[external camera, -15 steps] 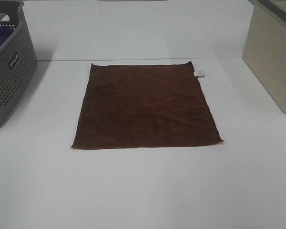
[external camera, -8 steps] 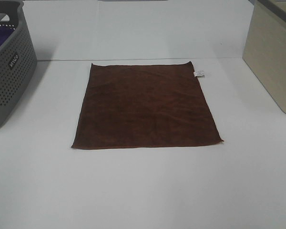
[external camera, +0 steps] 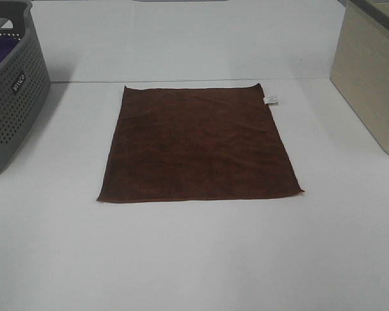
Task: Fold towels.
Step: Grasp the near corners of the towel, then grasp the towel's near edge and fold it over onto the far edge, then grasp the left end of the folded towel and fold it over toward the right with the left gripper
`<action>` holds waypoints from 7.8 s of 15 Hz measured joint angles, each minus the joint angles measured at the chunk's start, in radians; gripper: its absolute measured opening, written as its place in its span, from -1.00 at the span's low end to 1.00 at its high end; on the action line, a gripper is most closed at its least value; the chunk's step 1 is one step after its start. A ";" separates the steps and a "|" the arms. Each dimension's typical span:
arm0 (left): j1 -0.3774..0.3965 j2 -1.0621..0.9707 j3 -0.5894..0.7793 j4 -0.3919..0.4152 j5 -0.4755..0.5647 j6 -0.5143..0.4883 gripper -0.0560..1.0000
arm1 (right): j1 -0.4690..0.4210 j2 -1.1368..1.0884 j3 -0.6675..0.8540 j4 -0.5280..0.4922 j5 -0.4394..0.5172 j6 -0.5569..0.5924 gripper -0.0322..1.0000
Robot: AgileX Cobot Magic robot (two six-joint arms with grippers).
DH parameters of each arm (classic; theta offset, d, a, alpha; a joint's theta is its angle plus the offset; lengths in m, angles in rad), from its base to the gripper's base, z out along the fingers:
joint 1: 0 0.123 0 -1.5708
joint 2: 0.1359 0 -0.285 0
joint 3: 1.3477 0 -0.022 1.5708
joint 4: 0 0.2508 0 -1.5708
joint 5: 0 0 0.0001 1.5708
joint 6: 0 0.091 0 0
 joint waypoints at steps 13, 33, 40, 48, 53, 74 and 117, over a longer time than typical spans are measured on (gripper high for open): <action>0.000 0.051 -0.018 -0.008 -0.188 0.000 0.33 | 0.000 0.065 -0.026 0.005 -0.190 0.000 0.53; 0.000 1.540 -0.189 -1.143 -0.383 0.588 0.33 | 0.000 1.528 -0.449 0.519 -0.266 -0.292 0.53; 0.000 1.946 -0.401 -1.203 -0.317 0.682 0.38 | -0.137 1.870 -0.590 0.810 -0.207 -0.604 0.53; -0.025 2.153 -0.575 -1.212 -0.272 0.683 0.44 | -0.138 2.106 -0.723 0.810 -0.191 -0.636 0.52; -0.124 2.213 -0.648 -1.246 -0.250 0.659 0.43 | -0.024 2.159 -0.745 0.880 -0.173 -0.660 0.48; -0.174 1.975 -0.308 -0.964 -0.262 0.456 -0.88 | 0.041 1.954 -0.429 0.787 -0.119 -0.504 -0.94; -0.168 2.282 -1.026 -0.597 -0.425 0.070 0.56 | 0.039 2.271 -1.350 0.583 0.040 -0.321 0.79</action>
